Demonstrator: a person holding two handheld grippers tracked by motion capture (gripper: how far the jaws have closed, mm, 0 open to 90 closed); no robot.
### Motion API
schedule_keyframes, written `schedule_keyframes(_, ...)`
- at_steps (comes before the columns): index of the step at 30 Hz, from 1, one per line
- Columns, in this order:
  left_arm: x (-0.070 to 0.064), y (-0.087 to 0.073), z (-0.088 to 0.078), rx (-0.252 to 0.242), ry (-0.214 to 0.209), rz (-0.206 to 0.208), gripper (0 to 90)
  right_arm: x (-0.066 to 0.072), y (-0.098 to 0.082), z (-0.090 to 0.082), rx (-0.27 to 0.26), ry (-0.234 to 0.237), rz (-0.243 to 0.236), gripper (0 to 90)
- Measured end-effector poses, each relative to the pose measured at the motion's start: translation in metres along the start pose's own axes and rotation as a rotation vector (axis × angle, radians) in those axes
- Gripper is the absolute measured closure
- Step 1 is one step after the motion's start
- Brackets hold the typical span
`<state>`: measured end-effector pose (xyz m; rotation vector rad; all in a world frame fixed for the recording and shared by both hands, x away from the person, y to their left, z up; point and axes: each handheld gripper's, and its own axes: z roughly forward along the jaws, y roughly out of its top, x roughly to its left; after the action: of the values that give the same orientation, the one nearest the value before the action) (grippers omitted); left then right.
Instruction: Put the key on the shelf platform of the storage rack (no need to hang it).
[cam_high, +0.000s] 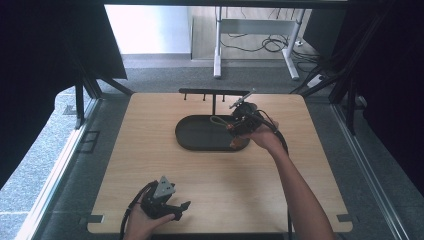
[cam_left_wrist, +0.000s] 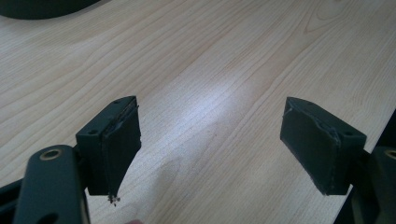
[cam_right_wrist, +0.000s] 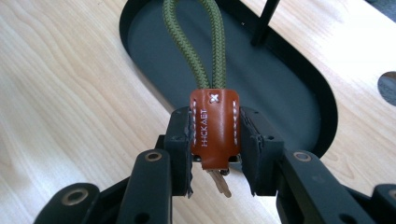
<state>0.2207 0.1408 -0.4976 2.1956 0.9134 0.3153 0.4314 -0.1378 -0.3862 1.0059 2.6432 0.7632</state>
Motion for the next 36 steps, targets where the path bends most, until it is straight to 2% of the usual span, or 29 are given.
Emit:
schedule_keyframes(9,0.000,-0.002,-0.001,-0.001,0.005,-0.007,20.9,-0.009,0.013,0.009,-0.006,-0.013,0.005,67.0)
schedule_keyframes(14,0.001,-0.003,-0.003,-0.007,0.008,-0.016,20.9,-0.015,0.019,0.022,-0.006,-0.029,0.011,67.0)
schedule_keyframes(19,0.002,-0.003,-0.002,-0.003,0.007,-0.015,20.9,-0.022,0.022,0.037,0.000,-0.023,0.022,66.9)
schedule_keyframes(28,0.004,-0.004,-0.002,-0.004,0.008,-0.023,20.9,-0.027,0.020,0.057,-0.006,-0.050,0.025,66.7)
schedule_keyframes(36,0.002,-0.004,0.000,0.005,0.004,-0.014,20.9,-0.027,0.008,0.071,0.028,-0.063,0.038,66.0)
